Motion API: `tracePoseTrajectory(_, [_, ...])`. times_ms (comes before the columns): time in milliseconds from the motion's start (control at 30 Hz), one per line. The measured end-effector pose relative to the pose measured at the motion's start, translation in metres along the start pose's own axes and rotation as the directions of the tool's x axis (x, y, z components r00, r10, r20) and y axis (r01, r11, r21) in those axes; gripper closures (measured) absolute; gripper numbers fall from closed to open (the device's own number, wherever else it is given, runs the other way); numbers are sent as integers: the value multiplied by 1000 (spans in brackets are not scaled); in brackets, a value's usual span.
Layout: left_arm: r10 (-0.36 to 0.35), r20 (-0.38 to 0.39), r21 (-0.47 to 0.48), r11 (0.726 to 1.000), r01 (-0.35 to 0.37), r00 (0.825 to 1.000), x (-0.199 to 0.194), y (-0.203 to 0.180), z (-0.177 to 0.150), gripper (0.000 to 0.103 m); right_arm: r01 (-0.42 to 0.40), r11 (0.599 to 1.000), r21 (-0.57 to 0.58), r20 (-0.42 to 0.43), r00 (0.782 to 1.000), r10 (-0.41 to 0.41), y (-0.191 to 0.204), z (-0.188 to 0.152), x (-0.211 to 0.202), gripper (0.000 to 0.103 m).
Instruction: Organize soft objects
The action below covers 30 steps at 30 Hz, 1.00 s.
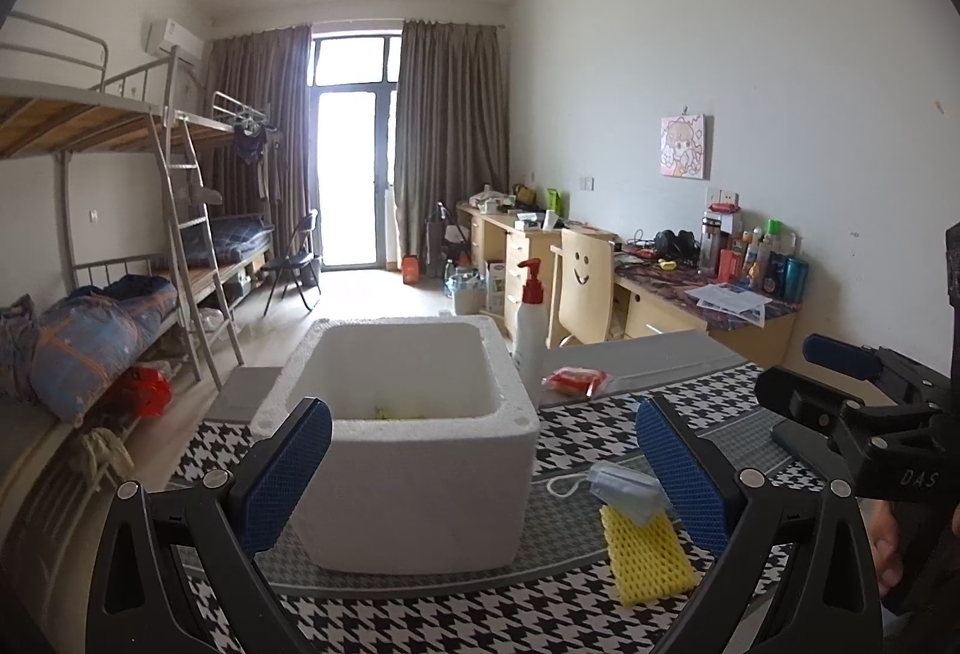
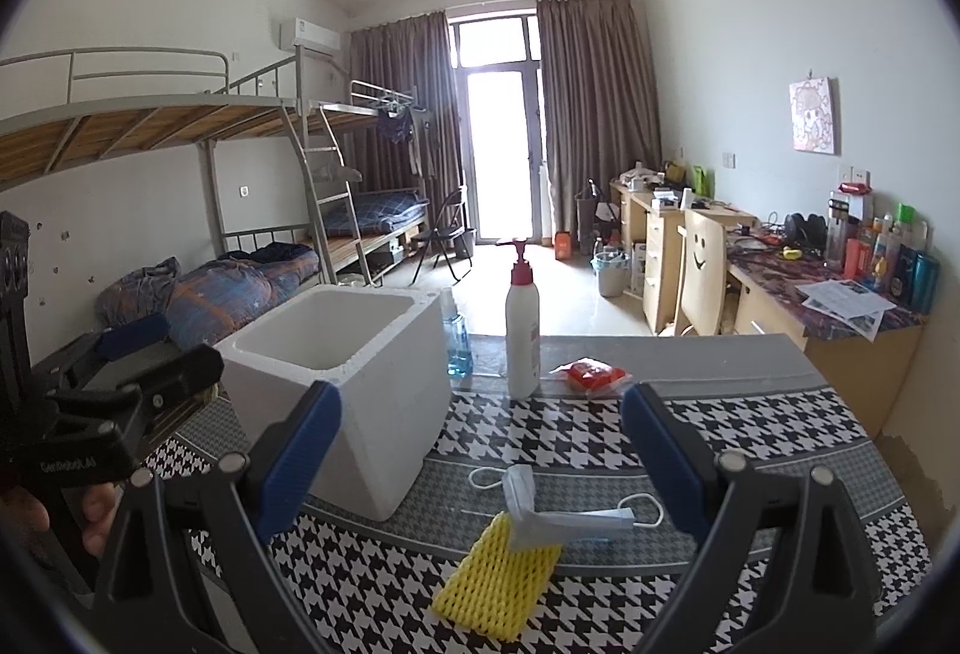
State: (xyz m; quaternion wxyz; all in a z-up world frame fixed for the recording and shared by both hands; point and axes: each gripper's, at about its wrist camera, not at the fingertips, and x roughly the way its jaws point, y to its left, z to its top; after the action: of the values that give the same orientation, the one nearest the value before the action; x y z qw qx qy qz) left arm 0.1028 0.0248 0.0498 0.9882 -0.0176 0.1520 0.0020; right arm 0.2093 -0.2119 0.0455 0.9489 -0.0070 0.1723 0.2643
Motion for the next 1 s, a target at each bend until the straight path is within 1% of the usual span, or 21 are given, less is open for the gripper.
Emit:
tracePoseTrajectory(200, [-16, -15, -15, 1000, 16, 1000, 0, -1, -6, 1, -6, 1000, -15, 4, 1000, 6, 4, -4, -6, 6])
tracePoseTrajectory(400, [-52, -27, -24, 998, 51, 998, 1, -3, -11, 1, 12, 1000, -26, -7, 1000, -12, 6, -9, -6, 6])
tracePoseTrajectory(800, [-99, -46, -29, 995, 98, 994, 14, -8, -21, 1, 35, 999, -10, -36, 999, -35, -4, -16, 4, 6])
tracePoseTrajectory(1000, [-124, -63, -11, 992, 124, 990, 23, -14, -26, 1, 46, 999, 3, -44, 998, -45, -10, -20, 9, 6])
